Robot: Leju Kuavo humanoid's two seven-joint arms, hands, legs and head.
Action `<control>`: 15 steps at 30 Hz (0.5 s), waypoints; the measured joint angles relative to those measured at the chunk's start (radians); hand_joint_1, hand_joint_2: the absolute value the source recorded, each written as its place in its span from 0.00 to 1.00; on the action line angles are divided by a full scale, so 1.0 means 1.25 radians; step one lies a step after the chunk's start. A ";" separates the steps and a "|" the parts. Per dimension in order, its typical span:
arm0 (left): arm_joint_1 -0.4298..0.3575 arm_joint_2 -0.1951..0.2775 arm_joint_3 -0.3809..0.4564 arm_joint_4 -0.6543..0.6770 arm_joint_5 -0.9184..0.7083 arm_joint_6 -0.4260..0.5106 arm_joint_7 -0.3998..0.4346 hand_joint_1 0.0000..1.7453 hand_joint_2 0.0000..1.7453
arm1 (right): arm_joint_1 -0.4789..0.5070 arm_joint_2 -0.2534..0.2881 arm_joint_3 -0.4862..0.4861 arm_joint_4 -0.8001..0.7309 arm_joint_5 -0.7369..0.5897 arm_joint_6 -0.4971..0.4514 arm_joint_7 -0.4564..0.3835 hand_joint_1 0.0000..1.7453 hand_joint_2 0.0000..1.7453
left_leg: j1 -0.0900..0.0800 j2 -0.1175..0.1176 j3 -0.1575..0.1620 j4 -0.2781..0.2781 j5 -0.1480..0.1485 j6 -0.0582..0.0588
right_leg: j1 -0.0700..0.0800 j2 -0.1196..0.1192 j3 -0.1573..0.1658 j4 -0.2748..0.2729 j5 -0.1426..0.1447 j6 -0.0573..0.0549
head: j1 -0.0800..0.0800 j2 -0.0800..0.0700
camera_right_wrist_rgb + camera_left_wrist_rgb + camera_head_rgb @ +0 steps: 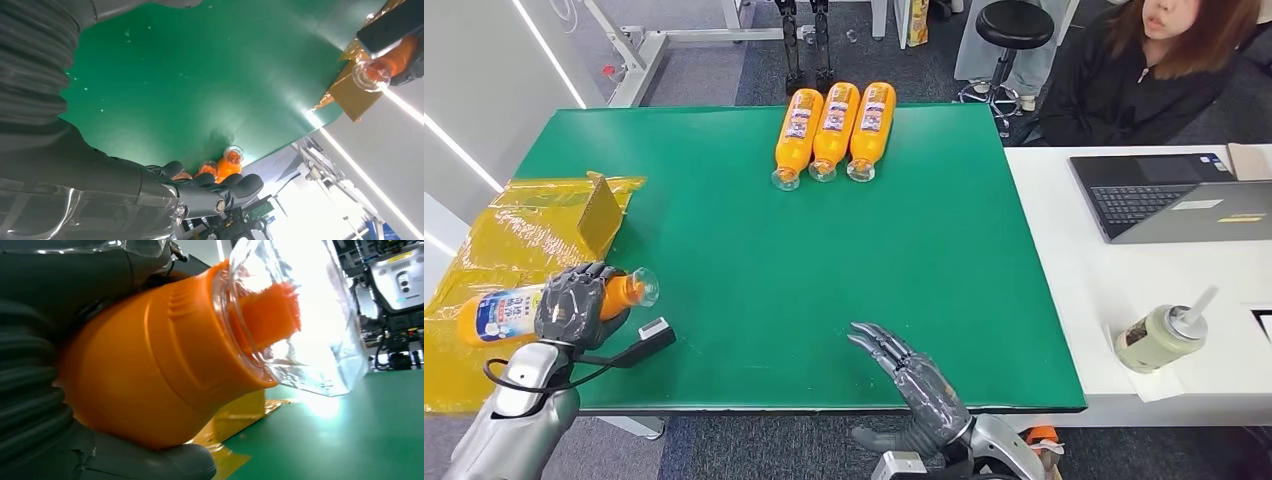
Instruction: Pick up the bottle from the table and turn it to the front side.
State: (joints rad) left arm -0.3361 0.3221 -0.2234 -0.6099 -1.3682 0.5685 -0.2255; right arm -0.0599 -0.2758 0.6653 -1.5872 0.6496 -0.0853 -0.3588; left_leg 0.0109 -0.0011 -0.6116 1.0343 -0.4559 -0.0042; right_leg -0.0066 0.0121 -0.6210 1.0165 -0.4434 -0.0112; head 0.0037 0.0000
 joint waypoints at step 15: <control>0.004 0.006 0.002 0.094 -0.001 0.050 -0.015 0.00 1.00 | -0.098 -0.004 0.033 0.082 -0.045 0.007 -0.033 0.00 1.00 | 0.000 0.000 0.000 0.000 0.000 0.000 | 0.000 -0.001 0.000 0.000 0.000 -0.001 | 0.000 0.000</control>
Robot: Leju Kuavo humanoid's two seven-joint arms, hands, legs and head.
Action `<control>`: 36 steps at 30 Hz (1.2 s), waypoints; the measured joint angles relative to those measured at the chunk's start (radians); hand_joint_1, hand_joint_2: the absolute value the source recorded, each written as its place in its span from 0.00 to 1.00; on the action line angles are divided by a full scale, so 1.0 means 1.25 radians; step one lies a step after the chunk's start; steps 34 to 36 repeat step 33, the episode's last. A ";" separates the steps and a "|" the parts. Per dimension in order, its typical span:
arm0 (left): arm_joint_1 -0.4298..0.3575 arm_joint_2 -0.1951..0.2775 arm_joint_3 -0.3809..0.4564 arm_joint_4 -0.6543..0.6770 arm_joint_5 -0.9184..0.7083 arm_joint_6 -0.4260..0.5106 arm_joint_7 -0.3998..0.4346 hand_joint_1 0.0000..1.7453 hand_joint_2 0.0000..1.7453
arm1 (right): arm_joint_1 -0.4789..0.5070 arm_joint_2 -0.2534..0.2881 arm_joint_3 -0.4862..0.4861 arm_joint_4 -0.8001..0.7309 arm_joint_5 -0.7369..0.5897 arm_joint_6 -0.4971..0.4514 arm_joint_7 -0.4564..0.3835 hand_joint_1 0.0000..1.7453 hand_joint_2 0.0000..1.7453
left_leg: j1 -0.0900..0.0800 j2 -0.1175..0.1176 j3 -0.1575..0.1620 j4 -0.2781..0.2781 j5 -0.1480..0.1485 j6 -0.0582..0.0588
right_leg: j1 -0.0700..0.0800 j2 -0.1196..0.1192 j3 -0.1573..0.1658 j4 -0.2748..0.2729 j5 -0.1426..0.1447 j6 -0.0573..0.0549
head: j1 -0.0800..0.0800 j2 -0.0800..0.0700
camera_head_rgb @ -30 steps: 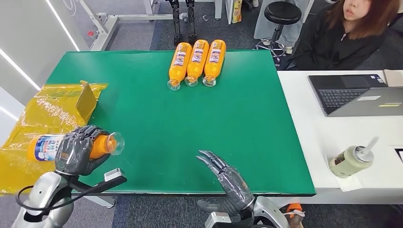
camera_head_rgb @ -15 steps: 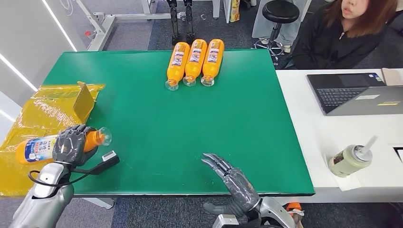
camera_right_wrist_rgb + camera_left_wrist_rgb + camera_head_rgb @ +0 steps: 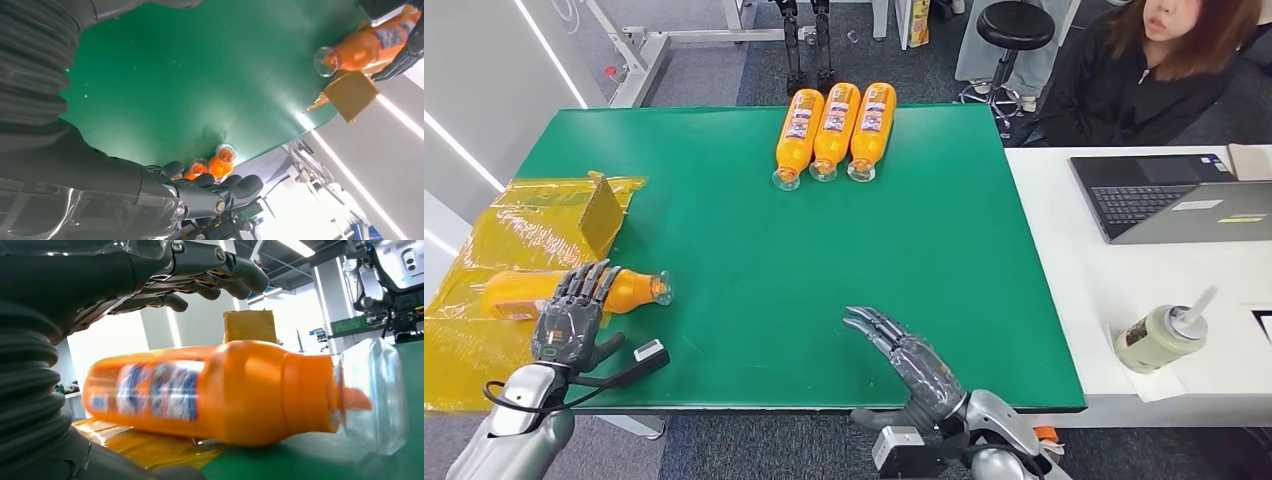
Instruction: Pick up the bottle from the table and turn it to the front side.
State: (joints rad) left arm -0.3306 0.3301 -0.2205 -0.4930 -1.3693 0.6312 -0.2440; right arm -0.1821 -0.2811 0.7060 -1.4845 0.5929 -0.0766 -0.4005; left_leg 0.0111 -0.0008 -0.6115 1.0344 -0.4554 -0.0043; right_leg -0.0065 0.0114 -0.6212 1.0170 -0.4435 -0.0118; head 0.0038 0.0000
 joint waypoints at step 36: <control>0.041 -0.009 0.026 -0.258 0.224 -0.043 -0.174 0.00 1.00 | -0.041 0.006 0.007 0.077 -0.053 -0.036 0.007 0.00 1.00 | 0.000 0.000 0.000 0.000 0.000 0.000 | 0.000 0.000 0.000 0.000 0.000 0.000 | 0.000 0.000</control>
